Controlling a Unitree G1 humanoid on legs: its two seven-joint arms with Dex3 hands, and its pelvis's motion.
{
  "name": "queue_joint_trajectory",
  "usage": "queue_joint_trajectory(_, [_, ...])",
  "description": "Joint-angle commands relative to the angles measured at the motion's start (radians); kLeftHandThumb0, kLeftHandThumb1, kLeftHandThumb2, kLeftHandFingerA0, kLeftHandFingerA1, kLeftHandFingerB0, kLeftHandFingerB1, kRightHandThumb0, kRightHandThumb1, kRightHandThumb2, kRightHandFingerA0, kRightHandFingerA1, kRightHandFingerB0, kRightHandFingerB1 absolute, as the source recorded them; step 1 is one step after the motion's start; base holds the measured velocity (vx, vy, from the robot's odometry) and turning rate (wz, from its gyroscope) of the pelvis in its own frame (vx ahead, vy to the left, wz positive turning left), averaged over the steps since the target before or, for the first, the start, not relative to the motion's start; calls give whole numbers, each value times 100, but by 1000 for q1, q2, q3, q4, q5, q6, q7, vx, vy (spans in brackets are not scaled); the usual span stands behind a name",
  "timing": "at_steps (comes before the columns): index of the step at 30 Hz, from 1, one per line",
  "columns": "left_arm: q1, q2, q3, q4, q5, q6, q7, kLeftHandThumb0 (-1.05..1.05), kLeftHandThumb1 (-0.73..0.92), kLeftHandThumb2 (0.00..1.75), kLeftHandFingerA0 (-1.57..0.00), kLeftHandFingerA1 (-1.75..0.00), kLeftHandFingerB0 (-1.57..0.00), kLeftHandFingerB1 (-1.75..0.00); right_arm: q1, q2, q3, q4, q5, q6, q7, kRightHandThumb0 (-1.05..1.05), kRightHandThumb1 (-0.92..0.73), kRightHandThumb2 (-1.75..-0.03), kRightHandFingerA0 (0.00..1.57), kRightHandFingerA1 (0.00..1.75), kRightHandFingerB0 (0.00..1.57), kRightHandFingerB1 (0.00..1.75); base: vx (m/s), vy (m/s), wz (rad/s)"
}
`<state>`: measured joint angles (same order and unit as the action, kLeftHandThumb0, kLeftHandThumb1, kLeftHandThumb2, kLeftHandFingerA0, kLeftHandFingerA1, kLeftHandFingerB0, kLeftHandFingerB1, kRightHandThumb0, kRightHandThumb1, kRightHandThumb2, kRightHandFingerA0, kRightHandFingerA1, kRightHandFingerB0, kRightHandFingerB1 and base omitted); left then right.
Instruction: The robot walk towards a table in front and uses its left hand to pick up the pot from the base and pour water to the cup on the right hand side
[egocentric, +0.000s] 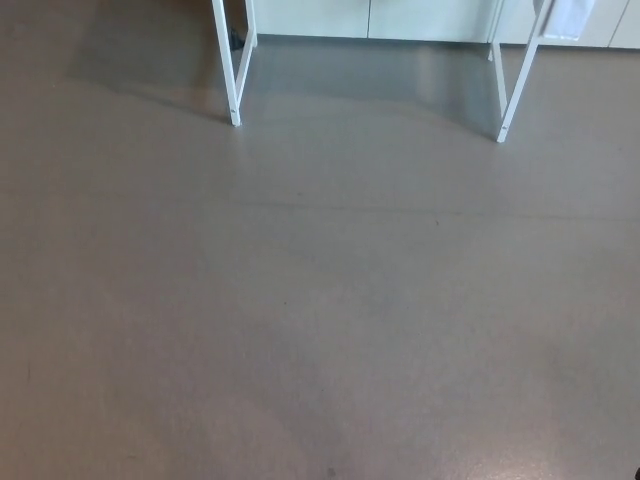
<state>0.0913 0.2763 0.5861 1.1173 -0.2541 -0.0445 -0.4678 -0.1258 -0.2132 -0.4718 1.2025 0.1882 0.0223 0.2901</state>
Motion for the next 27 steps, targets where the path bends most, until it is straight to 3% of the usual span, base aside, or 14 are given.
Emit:
queue_joint_trajectory(1, [17,20,-16,6,-24,-43,-38,3,49,53,-46,-40,-36,-35,5,-21,17,12,11,-25,19,-25,-14,-86,51,75,30,64,128,-18,-9])
queue_joint_trajectory(4, [21,21,-24,14,-25,-50,-43,-2,56,55,-45,-40,-34,-35,11,-26,34,17,5,-34,33,-30,-15,-86,53,76,28,63,-20,-4,-2])
queue_joint_trajectory(11, [41,24,-34,38,-20,-74,-36,2,49,53,-52,-41,-36,-35,33,-25,54,20,10,-43,43,-28,-17,-87,56,77,29,64,-23,85,-2])
queue_joint_trajectory(19, [61,18,-39,50,-29,-91,-36,0,49,53,-54,-42,-38,-37,47,-23,64,29,19,-52,59,-25,-13,-87,52,77,32,66,115,328,-5])
queue_joint_trajectory(27, [66,19,-48,55,-32,-91,-29,1,50,54,-49,-41,-40,-37,49,-28,81,34,12,-58,62,-31,-15,-88,58,79,32,66,157,29,5])
